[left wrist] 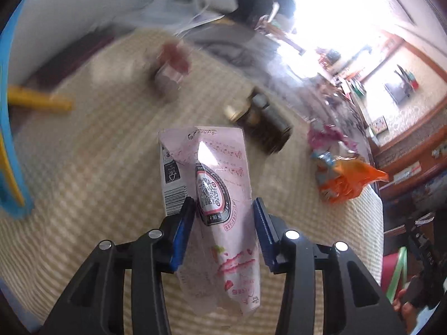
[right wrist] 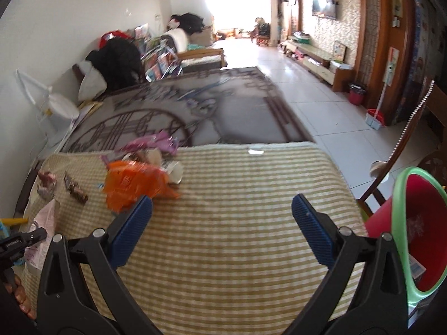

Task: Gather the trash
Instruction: 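Move both open tools back over the pink carton and orange bag, then grasp the pink milk carton with the left tool while the right grasps the orange bag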

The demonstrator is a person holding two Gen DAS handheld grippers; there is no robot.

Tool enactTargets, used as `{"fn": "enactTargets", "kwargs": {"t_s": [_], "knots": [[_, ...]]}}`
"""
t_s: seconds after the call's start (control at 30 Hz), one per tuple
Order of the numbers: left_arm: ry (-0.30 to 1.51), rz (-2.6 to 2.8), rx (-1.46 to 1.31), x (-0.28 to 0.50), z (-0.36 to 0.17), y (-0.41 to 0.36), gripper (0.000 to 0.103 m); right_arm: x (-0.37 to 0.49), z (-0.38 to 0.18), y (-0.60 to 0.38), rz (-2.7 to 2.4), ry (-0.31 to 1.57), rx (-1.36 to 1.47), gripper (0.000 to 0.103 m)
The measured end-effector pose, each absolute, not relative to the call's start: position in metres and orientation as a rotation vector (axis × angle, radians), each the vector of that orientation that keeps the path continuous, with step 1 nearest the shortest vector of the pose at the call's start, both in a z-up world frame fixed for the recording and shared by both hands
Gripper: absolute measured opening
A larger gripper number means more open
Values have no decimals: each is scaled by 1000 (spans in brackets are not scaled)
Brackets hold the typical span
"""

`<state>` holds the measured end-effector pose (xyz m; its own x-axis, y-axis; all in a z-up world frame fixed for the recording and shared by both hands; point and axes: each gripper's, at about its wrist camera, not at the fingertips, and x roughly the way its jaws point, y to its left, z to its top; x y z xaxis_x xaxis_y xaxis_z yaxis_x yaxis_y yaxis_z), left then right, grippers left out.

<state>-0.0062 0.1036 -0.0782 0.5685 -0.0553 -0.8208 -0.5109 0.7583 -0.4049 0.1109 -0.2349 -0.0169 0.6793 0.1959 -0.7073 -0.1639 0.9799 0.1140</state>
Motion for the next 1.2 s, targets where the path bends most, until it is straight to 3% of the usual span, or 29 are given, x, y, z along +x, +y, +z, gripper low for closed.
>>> {"fn": "enactTargets", "kwargs": {"t_s": [0.1,0.17,0.2,0.3,0.33,0.4,0.43,0.47,0.83,0.9,0.93,1.13,1.2], "knots": [[956,292,-669,-2,-80,102,46,108,-22,-228,247,823,50,98],[963,277,-643,2,-79,97,72,107,-28,-225,261,841,46,98],[965,273,-648,5,-81,98,78,108,-32,-224,263,856,49,98],[968,296,-659,7,-86,99,82,111,-39,-222,267,883,69,98],[962,300,-670,7,-87,101,81,113,-42,-220,266,893,73,98],[943,305,-696,5,-85,104,69,116,-44,-213,271,911,72,98],[932,292,-725,4,-84,107,43,118,-45,-208,281,926,72,98],[936,280,-750,4,-85,109,35,120,-45,-204,289,936,77,98],[918,232,-875,-1,-88,121,33,171,-55,-141,280,1057,334,98],[932,226,-883,1,-89,120,49,177,-55,-134,261,1053,330,98],[933,223,-890,2,-90,120,69,181,-56,-130,250,1056,328,98],[927,228,-868,5,-86,114,80,203,-69,-114,229,1115,280,98],[936,225,-868,7,-87,113,80,205,-74,-109,237,1129,240,92]]}}
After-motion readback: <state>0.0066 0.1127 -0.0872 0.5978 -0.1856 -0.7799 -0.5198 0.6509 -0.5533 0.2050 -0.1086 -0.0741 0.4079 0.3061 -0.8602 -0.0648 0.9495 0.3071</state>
